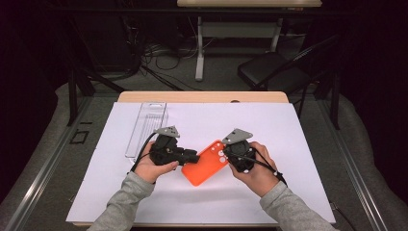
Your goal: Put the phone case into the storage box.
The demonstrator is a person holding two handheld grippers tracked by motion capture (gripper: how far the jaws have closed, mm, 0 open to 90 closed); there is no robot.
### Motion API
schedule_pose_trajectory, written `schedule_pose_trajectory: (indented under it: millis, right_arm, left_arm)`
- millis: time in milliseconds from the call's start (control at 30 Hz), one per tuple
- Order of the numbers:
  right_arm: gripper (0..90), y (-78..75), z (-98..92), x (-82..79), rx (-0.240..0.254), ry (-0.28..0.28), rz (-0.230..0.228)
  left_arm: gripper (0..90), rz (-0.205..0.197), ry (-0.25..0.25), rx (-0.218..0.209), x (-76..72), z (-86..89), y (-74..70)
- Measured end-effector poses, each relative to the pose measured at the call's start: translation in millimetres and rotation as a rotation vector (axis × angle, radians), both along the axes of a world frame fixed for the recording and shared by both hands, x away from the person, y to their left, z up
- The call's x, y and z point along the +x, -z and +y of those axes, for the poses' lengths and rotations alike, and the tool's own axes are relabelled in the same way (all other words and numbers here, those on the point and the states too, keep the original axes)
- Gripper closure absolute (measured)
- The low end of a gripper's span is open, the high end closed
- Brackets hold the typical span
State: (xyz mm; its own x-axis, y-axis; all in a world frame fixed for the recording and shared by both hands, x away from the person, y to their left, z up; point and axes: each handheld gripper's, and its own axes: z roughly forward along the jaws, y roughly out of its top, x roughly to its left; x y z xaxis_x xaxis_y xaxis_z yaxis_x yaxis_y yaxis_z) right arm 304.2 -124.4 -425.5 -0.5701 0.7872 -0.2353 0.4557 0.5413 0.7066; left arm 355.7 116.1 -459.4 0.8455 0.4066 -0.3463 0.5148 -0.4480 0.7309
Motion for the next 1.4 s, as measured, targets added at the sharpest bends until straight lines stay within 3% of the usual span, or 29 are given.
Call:
schedule_pose_trajectory:
  millis: [1400]
  right_arm:
    - [86.6, 0.6, 8.1, -2.0, -0.001, -0.047, -0.018]
  left_arm:
    - [80.8, -0.005, 0.049, 0.012, 0.4, -1.5, 1.3]
